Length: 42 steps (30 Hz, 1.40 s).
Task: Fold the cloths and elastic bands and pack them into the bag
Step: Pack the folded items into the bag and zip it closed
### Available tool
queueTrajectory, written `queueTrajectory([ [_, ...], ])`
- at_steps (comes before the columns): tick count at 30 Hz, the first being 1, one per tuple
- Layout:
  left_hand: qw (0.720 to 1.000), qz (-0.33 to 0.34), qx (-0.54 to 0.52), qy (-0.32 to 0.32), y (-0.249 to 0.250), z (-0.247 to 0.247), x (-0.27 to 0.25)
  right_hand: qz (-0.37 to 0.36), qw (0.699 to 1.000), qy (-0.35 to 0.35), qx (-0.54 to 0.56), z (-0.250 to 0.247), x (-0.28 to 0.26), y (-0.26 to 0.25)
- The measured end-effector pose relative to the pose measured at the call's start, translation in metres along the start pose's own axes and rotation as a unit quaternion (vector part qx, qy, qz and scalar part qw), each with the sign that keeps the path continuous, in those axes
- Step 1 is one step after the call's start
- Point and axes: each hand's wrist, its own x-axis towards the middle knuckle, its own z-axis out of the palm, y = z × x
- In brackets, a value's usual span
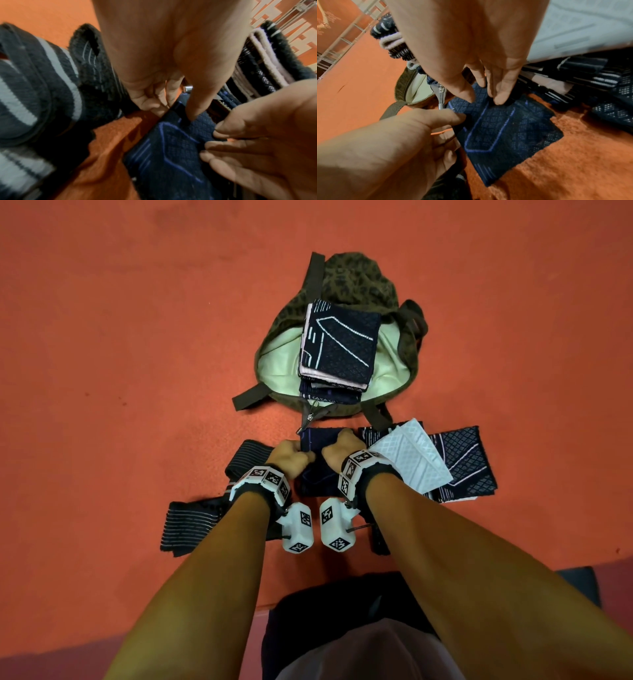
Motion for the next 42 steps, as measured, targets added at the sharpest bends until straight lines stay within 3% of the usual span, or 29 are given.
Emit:
queueTrajectory([
  [8, 0.999, 0.035, -0.009, -0.011, 0.0, -0.003, -0.012, -0.024, 1.0, -0.009, -0.002, -0.005, -0.011, 0.0],
  [20, 0.984, 0.092, -0.084, 0.124, 0.061, -0.066, -0.051, -0.122, 0.993, -0.006, 0.004, -0.032, -0.031, -0.042],
  [32, 0.944, 0.132, -0.122, 0.277, 0.116, -0.113, -0.045, -0.122, 0.992, -0.007, 0.025, -0.045, -0.026, -0.075],
  [42, 0.947, 0.157, -0.115, 0.256, 0.155, -0.091, -0.005, -0.102, 0.99, -0.066, 0.069, -0.06, 0.013, -0.081],
])
